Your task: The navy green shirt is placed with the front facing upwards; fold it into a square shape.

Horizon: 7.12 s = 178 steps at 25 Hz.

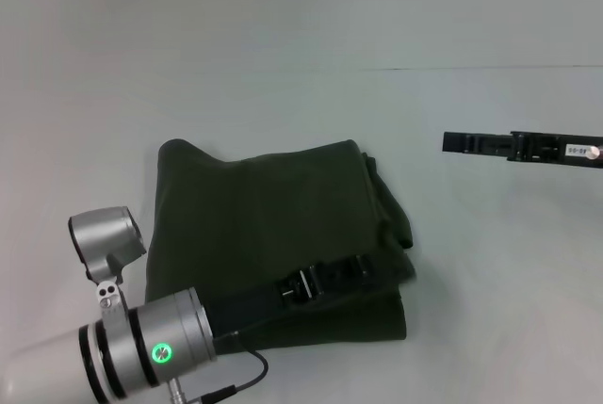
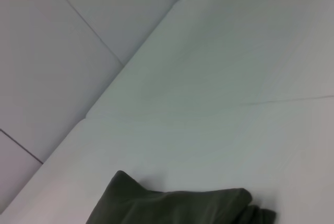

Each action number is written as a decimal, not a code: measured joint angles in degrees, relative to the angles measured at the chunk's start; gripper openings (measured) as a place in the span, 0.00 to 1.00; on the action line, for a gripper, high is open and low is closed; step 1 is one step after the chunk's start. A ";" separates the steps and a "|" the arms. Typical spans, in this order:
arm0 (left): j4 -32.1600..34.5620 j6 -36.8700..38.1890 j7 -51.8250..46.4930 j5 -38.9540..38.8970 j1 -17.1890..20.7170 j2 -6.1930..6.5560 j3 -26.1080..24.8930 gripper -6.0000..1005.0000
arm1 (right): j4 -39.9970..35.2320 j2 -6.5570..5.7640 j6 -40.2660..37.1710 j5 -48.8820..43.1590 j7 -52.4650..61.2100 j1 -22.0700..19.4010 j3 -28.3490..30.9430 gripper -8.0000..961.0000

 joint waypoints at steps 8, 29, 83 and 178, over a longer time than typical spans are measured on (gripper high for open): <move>4.35 6.57 0.33 0.03 0.39 0.15 1.28 0.33 | 2.18 -0.13 0.87 0.01 0.80 1.50 -1.06 0.94; 33.99 11.32 14.08 6.32 11.70 2.91 0.25 0.88 | 3.24 -1.59 -0.05 -0.52 12.32 3.42 -9.52 0.93; 41.33 12.94 17.70 15.12 12.27 3.97 -5.90 0.88 | 7.77 1.65 12.26 0.29 14.67 8.90 -15.22 0.88; 38.92 11.73 18.30 15.42 11.87 3.62 -8.87 0.88 | 11.26 6.00 12.99 -2.67 1.26 12.84 -15.47 0.07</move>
